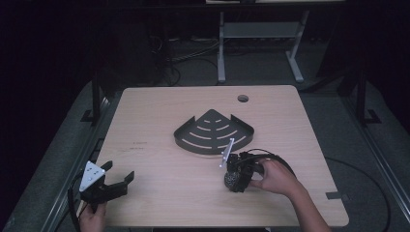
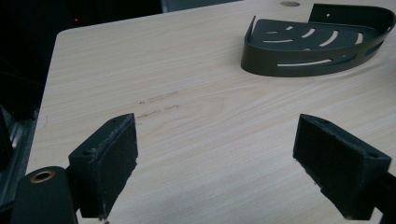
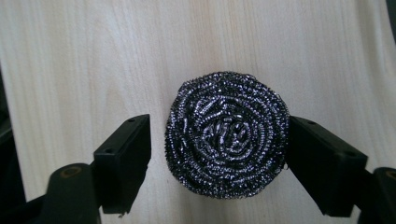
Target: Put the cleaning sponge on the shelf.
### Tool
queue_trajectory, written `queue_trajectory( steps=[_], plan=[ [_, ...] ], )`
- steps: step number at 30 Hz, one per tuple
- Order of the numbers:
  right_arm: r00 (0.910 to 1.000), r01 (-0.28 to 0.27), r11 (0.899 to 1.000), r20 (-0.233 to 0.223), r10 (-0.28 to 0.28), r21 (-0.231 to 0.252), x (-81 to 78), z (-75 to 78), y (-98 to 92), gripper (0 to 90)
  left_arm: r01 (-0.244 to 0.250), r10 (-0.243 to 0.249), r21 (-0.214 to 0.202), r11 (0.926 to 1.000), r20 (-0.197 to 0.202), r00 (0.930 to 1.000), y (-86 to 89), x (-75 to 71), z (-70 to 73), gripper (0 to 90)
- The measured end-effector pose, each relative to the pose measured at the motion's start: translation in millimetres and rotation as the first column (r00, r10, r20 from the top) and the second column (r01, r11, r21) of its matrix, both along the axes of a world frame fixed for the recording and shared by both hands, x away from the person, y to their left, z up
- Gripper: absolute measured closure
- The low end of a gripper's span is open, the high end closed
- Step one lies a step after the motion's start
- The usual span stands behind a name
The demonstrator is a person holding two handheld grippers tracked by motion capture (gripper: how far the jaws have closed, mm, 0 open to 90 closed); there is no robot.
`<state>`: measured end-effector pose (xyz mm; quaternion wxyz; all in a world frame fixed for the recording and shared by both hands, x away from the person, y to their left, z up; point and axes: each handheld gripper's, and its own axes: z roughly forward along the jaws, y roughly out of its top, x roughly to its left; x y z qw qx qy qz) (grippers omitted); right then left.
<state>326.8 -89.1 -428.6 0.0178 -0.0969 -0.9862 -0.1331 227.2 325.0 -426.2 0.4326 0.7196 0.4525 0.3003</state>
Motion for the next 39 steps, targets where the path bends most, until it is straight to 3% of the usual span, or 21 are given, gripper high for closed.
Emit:
queue_trajectory(
  steps=[6,13,23,39],
  plan=[
    [0.9999,-0.010,1.000,0.009,0.011,-0.026,0.8,-3.8,0.7,31.2,-0.002,0.002,-0.001,1.0000,-0.001,1.0000,-0.2,0.2,-0.4,13.3],
    [0.9994,-0.028,0.999,0.020,0.029,-0.045,0.6,-1.1,2.4,33.0,-0.002,0.002,-0.001,1.0000,0.001,1.0000,0.3,0.0,-0.1,13.3],
    [0.9984,-0.054,0.998,0.019,0.054,-0.014,11.8,19.3,11.2,33.3,-0.003,0.003,0.000,1.0000,0.001,1.0000,1.2,-0.5,0.3,13.3],
    [0.9970,-0.066,0.998,0.040,0.066,-0.018,40.3,48.9,23.2,33.4,-0.006,0.006,-0.008,0.9999,-0.001,1.0000,2.5,-0.5,0.2,13.3]
  ],
)
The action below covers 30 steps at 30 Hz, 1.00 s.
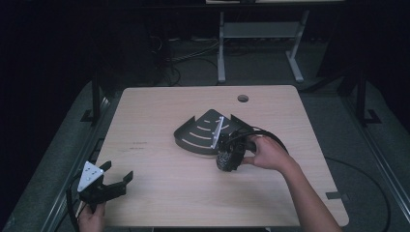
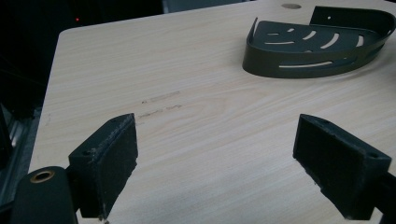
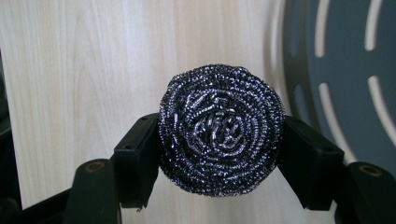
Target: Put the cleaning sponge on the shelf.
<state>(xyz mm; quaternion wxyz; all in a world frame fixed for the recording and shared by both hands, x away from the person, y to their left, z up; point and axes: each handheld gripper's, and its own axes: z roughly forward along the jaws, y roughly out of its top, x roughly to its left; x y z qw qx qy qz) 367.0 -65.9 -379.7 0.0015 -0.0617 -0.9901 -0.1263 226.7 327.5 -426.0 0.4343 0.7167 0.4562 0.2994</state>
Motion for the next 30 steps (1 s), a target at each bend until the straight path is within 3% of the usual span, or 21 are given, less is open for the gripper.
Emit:
queue_trajectory(
  steps=[18,20,30],
  plan=[
    [0.9999,0.009,1.000,-0.010,-0.009,0.004,36.9,15.1,16.2,33.3,-0.002,0.002,0.000,1.0000,0.004,1.0000,1.0,-0.1,0.3,13.2],
    [0.9996,0.016,0.999,-0.025,-0.015,0.031,42.8,16.2,15.7,33.3,-0.003,0.003,-0.002,1.0000,0.004,1.0000,1.5,0.0,0.3,13.3],
    [0.9985,0.047,0.999,-0.028,-0.047,0.010,62.5,10.3,17.7,33.3,0.001,-0.001,0.012,0.9999,0.003,1.0000,-0.8,-0.7,0.4,13.2]
  ],
)
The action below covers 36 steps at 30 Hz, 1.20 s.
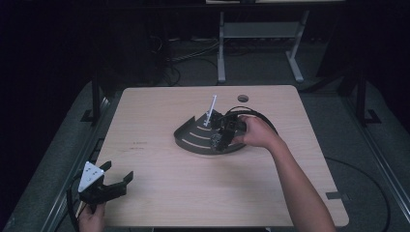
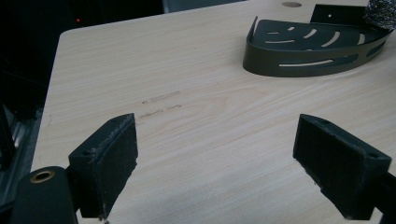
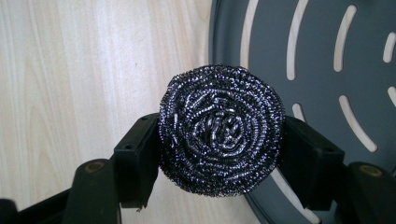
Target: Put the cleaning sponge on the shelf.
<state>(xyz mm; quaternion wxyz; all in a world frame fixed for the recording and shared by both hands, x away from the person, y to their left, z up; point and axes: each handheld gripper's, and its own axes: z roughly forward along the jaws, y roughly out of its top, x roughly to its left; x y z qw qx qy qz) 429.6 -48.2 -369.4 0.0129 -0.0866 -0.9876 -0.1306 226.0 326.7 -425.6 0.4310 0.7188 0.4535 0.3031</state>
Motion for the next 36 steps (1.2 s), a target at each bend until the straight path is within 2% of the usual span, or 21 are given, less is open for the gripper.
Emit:
queue_trajectory(
  steps=[2,4,6,21,22,24,27,32,36],
  plan=[
    [0.9999,0.001,1.000,-0.010,-0.001,0.014,3.0,-2.1,1.1,33.2,0.003,-0.003,0.001,1.0000,-0.004,1.0000,0.6,0.1,0.0,13.3],
    [0.9999,0.012,1.000,-0.008,-0.012,-0.001,4.7,-4.0,2.3,33.3,0.001,-0.001,-0.001,1.0000,-0.004,1.0000,0.9,0.2,-0.2,13.2],
    [0.9998,0.012,1.000,-0.014,-0.012,0.011,6.3,-5.0,2.2,33.3,0.001,-0.001,-0.001,1.0000,-0.003,1.0000,0.9,0.1,-0.2,13.3],
    [0.9993,0.037,0.999,-0.005,-0.037,0.020,17.9,-6.5,-1.3,33.2,0.006,-0.006,-0.005,1.0000,0.000,1.0000,0.2,0.8,-0.5,13.3],
    [0.9991,0.042,0.999,-0.010,-0.041,0.019,19.4,-7.3,-1.4,33.2,0.007,-0.007,-0.005,1.0000,-0.001,1.0000,0.1,0.8,-0.4,13.2],
    [0.9990,0.045,0.999,-0.009,-0.045,-0.018,24.9,-11.1,0.1,33.1,0.008,-0.008,-0.006,1.0000,-0.001,1.0000,0.1,0.9,-0.5,13.2],
    [0.9981,0.060,0.998,-0.015,-0.060,-0.024,28.7,-11.9,0.7,33.1,0.007,-0.007,-0.005,1.0000,-0.001,1.0000,0.3,0.5,-0.3,13.2],
    [0.9970,0.077,0.997,-0.013,-0.077,-0.001,39.2,-14.5,1.8,33.0,0.003,-0.003,-0.013,0.9999,-0.001,1.0000,1.5,0.4,-0.8,13.3],
    [0.9963,0.085,0.996,-0.009,-0.085,-0.006,44.9,-22.4,2.3,32.8,0.004,-0.004,-0.012,0.9999,0.000,1.0000,1.1,0.3,-0.7,13.2]
  ],
)
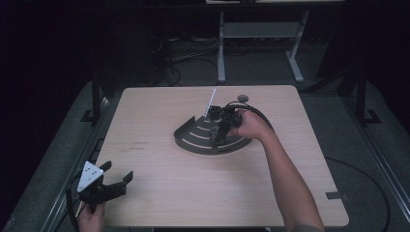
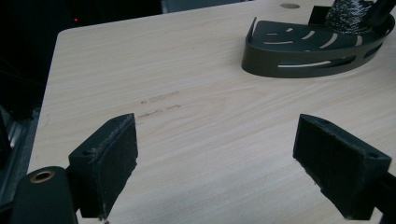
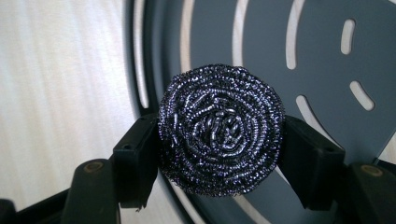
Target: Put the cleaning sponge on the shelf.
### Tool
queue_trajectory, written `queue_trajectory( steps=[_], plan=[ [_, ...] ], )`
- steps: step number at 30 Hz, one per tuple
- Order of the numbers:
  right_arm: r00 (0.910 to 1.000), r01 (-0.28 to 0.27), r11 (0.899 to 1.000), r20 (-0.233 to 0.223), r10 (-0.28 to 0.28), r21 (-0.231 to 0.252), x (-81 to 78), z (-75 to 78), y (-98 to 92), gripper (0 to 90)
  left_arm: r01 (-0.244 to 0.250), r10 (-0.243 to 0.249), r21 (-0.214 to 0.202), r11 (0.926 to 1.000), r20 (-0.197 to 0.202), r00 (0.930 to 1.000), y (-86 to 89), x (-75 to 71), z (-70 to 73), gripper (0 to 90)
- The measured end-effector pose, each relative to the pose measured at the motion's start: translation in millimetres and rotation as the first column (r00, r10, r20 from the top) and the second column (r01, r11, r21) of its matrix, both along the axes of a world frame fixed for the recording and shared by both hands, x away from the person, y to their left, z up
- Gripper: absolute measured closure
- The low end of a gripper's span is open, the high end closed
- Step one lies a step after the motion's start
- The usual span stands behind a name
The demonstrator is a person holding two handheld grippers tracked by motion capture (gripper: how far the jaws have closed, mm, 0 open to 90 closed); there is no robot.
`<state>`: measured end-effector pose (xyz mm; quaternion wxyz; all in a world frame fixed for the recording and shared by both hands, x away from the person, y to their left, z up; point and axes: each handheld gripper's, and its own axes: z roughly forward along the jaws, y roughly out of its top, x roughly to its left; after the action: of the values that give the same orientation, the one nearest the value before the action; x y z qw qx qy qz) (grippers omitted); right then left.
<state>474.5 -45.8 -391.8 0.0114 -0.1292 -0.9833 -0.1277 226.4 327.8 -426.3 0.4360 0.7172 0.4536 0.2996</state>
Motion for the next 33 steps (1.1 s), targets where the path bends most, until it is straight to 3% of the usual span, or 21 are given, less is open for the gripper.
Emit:
queue_trajectory(
  steps=[8,11,26,33],
  plan=[
    [0.9987,0.038,0.999,-0.034,-0.038,0.006,11.2,-15.4,3.2,32.8,-0.001,0.001,-0.003,1.0000,-0.005,1.0000,0.8,-0.3,-0.7,13.3],
    [0.9990,0.045,0.999,-0.010,-0.045,0.001,12.1,-17.1,5.4,32.7,0.000,0.000,-0.004,1.0000,-0.006,1.0000,0.9,-0.4,-0.9,13.3],
    [0.9968,0.079,0.995,-0.007,-0.080,-0.061,17.5,-36.7,11.6,31.3,0.003,-0.003,-0.006,1.0000,-0.001,1.0000,1.7,-0.8,-0.5,13.3],
    [0.9961,0.087,0.994,-0.008,-0.088,-0.059,16.8,-36.9,11.2,27.2,0.003,-0.003,-0.010,0.9999,0.002,1.0000,2.6,-0.9,-0.2,13.3]
  ],
)
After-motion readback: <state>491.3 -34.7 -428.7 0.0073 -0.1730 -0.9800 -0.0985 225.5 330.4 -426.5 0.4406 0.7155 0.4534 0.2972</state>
